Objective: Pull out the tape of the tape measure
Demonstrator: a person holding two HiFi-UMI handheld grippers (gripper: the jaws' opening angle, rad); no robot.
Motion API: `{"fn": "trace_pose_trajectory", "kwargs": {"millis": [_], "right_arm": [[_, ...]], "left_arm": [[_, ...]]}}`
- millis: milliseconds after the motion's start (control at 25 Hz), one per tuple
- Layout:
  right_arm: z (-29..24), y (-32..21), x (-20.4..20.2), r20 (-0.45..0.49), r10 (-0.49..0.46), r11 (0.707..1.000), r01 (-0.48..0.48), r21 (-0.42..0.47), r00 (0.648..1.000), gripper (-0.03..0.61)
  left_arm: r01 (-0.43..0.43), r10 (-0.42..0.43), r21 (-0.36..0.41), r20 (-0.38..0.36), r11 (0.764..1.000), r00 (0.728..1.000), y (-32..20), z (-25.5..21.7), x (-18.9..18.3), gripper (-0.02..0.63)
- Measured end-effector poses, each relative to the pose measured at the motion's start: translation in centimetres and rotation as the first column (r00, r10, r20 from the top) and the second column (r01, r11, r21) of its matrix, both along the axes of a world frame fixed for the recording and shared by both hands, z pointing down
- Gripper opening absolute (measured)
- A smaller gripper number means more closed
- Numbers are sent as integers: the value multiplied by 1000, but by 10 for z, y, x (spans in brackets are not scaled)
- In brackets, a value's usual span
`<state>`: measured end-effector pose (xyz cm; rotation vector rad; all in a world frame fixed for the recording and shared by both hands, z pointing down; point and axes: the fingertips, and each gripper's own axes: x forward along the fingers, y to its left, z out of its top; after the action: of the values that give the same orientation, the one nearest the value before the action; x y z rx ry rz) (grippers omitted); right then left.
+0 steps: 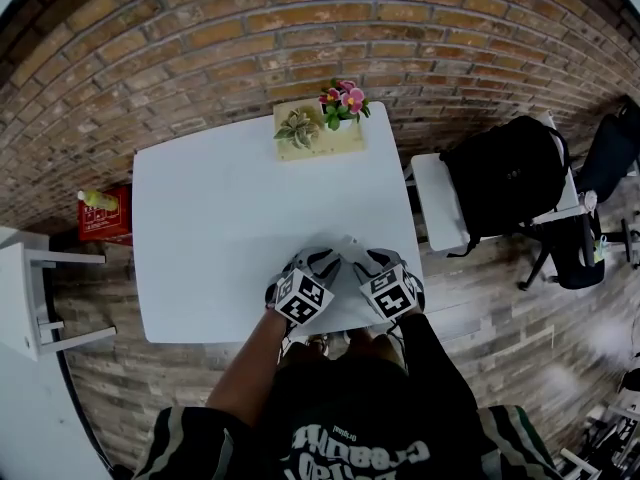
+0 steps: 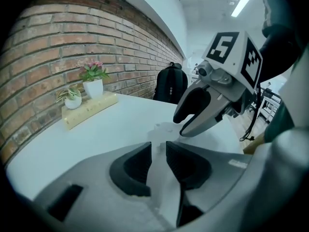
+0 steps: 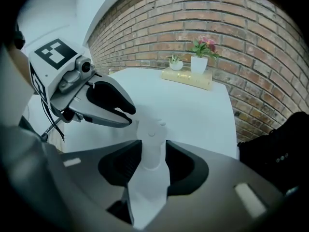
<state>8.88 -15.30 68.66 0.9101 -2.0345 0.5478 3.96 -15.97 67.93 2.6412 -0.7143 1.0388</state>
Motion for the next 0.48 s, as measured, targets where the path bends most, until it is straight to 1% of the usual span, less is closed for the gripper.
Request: {"fn": "trace_pose_trajectory", "kwargs": {"millis": [320,480], "right_arm": [[0,-9,-5,16,-80,997,80,-14,997,178],[3,-10,-8,17,-102,994,103,-31,995,183]], "left_arm": [[8,-7,-22,28,1000,1000,-11,11,1,100],[-2,3,-31,33,1000,999,-13,14,2,100]]}}
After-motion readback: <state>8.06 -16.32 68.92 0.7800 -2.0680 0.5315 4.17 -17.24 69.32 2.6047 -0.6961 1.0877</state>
